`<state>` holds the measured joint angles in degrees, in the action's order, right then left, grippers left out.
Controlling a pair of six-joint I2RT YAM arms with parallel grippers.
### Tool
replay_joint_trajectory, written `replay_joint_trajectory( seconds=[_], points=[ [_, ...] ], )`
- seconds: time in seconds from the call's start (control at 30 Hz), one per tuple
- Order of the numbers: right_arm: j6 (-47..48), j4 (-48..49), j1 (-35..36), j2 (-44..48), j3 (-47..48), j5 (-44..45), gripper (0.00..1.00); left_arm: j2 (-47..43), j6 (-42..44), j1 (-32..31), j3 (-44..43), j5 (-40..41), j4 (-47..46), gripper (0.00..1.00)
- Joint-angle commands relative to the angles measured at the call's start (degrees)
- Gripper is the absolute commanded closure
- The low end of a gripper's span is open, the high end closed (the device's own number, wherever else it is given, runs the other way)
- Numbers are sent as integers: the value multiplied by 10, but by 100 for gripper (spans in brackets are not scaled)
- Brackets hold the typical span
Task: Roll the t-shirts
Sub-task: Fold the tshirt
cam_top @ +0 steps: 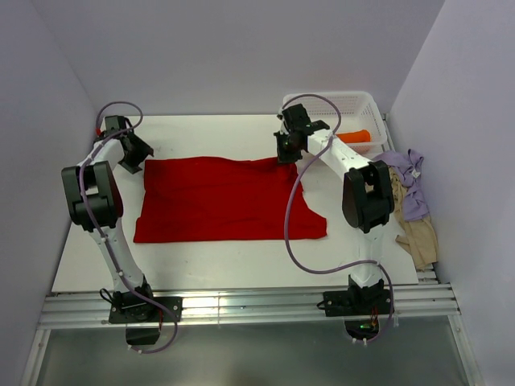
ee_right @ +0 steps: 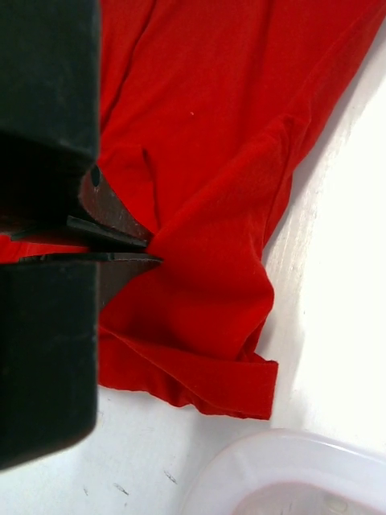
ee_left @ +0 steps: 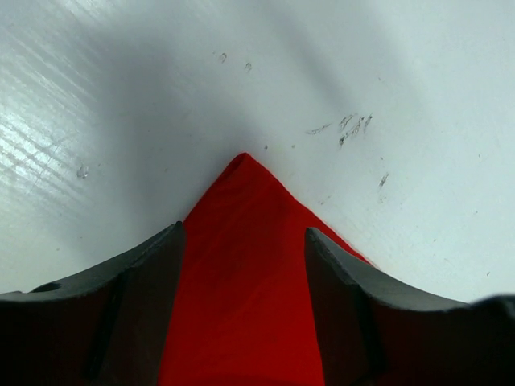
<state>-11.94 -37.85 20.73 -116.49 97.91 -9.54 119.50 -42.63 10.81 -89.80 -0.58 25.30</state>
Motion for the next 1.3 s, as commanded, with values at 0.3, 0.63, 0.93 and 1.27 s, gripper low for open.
replay_joint_trajectory(
  seconds=[0.3, 0.63, 0.93, 1.27],
  points=[
    [0, 27, -3, 50, -16, -20, 93, 59, 30, 4, -64, 2, 7, 38],
    [0, 28, -3, 57, -22, -25, 93, 77, 45, -5, -78, 37, 16, 55],
    [-1, 30, -3, 61, -25, -30, 93, 86, 61, -32, -97, 109, 42, 57],
    [-1, 34, -3, 66, -30, -32, 93, 130, 65, -47, -143, 140, 87, 84]
  ],
)
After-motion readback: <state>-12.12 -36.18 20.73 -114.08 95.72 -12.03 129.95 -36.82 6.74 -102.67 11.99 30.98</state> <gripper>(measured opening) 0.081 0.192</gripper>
